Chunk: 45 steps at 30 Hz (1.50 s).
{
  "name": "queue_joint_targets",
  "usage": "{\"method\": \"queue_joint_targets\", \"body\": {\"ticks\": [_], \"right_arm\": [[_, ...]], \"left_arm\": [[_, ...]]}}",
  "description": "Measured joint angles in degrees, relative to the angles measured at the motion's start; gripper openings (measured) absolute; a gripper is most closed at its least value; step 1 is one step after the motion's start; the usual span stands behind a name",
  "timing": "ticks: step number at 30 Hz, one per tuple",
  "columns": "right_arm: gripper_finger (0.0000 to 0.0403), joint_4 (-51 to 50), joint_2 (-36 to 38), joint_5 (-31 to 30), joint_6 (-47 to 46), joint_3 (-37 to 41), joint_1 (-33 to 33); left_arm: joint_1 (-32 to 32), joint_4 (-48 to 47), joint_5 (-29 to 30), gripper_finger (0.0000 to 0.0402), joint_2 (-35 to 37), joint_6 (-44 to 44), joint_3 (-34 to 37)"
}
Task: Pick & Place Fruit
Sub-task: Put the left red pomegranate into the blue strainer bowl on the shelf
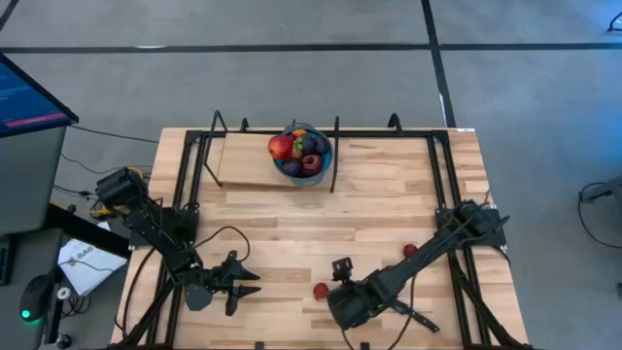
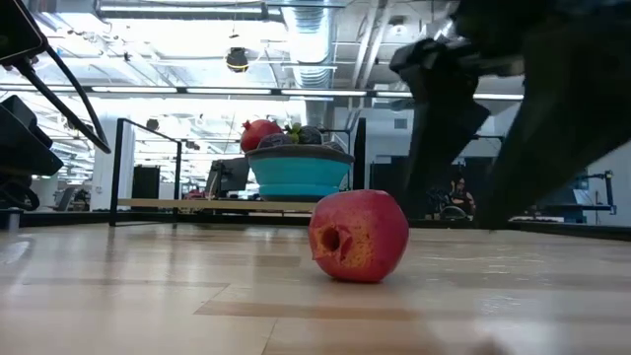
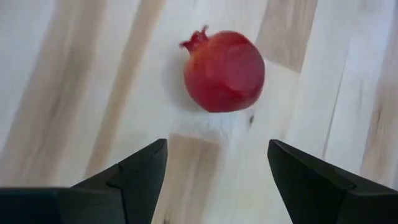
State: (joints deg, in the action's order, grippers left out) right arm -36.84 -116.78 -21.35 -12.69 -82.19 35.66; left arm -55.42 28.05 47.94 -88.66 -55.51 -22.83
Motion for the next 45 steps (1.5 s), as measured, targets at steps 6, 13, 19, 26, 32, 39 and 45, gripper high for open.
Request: {"method": "queue_joint_targets", "body": {"ticks": [6,13,19,26,32,39,45], "right_arm": [[0.0274,11.1,2.2,0.4,9.2,2.9,-0.8],[0.0274,15.5,1.6,6.9,18.5,2.9,-3.9],[0.0274,15.4,1.2,12.3,23.2,2.9,-6.0],[0.0274,15.5,1.2,14.6,30.6,2.9,-7.3],[0.0274,15.5,1.2,19.6,30.9,2.9,-8.7],[0.0274,17.2,-1.7,20.1,31.3,2.6,-9.5],[0.0274,17.5,-3.5,19.7,29.5,2.8,-8.6]], "left_arm": [[0.0,0.5,0.0,0.0153,0.0,-0.1,0.0],[0.3,1.5,0.0,0.0153,0.0,-0.3,0.0],[0.4,1.8,0.0,0.0153,0.0,-0.4,0.0],[0.4,1.9,0.0,0.0153,0.0,-0.4,0.0],[0.4,2.0,0.0,0.0153,0.0,-0.2,0.0],[0.4,2.1,0.0,0.0153,0.0,-0.2,0.0],[0.4,2.1,0.0,0.0153,0.0,-0.1,0.0]]}}
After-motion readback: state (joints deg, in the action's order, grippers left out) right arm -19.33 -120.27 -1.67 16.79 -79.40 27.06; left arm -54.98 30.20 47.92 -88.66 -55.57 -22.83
